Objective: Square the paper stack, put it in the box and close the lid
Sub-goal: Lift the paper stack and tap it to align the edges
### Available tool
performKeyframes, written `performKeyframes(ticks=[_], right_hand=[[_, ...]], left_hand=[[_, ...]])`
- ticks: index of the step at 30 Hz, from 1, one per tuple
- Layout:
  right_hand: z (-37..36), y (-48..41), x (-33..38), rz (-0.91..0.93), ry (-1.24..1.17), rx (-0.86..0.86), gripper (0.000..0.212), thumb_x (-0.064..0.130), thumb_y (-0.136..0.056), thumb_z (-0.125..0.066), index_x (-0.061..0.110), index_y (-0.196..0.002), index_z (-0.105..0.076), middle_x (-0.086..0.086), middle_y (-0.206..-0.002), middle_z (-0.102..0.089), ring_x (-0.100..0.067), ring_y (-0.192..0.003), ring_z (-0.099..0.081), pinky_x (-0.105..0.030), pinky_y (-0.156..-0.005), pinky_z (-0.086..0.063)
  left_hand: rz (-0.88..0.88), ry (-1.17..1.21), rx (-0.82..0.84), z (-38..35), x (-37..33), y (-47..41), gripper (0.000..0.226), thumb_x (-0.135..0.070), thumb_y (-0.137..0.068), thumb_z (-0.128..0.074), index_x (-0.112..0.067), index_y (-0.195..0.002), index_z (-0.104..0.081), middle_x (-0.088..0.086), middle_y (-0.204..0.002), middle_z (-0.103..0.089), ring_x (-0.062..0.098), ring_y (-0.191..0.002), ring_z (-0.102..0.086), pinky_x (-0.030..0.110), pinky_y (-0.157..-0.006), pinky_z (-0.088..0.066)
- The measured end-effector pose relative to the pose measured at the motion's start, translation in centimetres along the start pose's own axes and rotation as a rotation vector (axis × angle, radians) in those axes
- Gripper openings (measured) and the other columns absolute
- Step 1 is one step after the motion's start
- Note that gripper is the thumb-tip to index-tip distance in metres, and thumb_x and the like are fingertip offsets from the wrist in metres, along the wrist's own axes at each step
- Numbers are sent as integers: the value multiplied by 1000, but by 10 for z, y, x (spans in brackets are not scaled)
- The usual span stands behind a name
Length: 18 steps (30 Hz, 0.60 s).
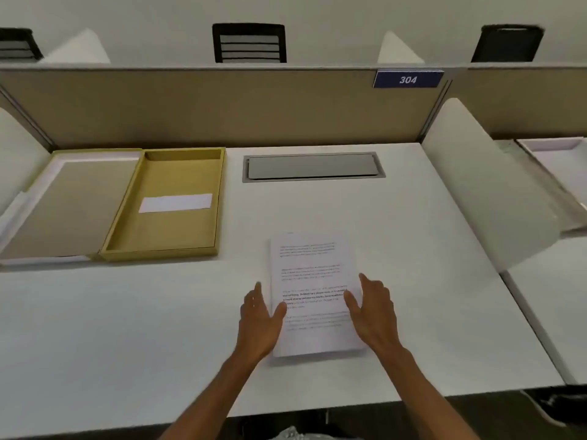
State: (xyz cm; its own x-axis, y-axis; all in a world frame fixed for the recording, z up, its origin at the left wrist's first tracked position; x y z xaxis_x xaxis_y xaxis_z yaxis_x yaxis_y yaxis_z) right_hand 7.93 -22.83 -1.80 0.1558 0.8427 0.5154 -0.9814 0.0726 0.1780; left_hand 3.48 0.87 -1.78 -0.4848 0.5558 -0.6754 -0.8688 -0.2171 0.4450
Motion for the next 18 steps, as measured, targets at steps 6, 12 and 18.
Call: performKeyframes(ticks=[6, 12, 18], right_hand=[[-12, -16, -22, -212, -82, 190, 60, 46, -101, -48, 6, -146, -42, -17, -140, -52, -31, -127, -53, -38, -104, -42], [-17, -39, -24, -464, -311, 236, 55, 50, -93, -60, 2, -120, -59, -14, -121, -65, -34, -114, -63, -35, -90, -49], [-18, -58, -31, -611, -580, 280, 62, 44, -84, -74, -1, -123, -60, -19, -118, -69, -38, -102, -69, -51, -92, -57]], left_hand=[[347, 243, -32, -21, 5, -17, 57, -36, -98, -57, -2, -142, -45, 14, -142, -54, 28, -112, -61, 27, -78, -45], [499, 527, -102, -24, 1, -29, 40, -36, -93, -59, -1, -114, -62, 17, -109, -71, 27, -83, -68, 27, -59, -48], [615, 704, -24, -20, 2, -45, 34, -32, -94, -54, -1, -104, -63, 16, -88, -69, 30, -71, -63, 33, -63, -50]])
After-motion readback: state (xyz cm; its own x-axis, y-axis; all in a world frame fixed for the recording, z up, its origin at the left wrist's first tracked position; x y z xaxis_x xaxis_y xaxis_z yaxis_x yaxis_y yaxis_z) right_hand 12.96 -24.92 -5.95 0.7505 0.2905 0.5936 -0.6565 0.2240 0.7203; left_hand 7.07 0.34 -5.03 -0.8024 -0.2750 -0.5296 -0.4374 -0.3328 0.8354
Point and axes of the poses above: each hand's wrist, its own y-axis away from the middle knuckle, its own z-axis out of the back of the hand, x = y × z, the point moved 4 cm from there along -y, towards the middle knuckle
